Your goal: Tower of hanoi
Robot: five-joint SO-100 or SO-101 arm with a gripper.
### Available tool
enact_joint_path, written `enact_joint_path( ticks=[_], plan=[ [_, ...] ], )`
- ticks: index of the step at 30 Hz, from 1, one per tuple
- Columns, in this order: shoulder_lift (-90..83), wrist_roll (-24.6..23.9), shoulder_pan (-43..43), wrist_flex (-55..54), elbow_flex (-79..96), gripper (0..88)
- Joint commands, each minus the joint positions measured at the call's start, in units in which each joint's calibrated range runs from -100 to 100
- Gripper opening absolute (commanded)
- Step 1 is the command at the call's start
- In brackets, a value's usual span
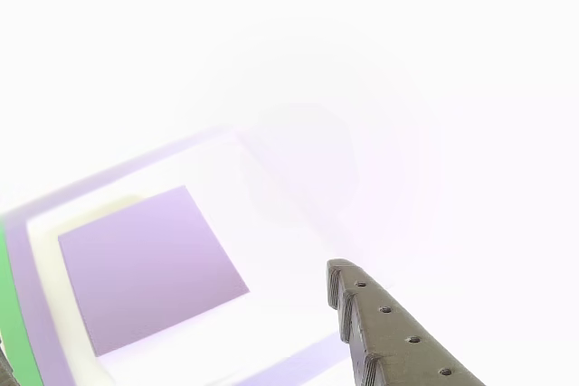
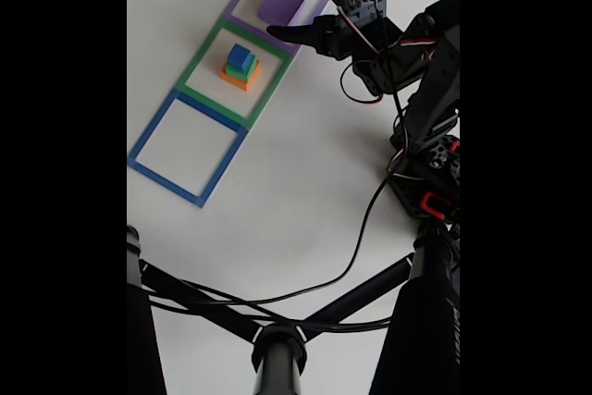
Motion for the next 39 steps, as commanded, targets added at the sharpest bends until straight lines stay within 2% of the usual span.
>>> enact_joint_path(
  ticks=[1, 11, 27, 39],
  plan=[
    [2.3, 0.0, -0.2, -4.0, -2.3, 44.3],
    [10.2, 0.0, -0.7, -8.5, -6.5, 43.6],
    [15.3, 0.0, -1.9, -8.3, -10.0, 42.7],
    [16.9, 0.0, -2.9, -8.3, -10.4, 38.2]
  ],
)
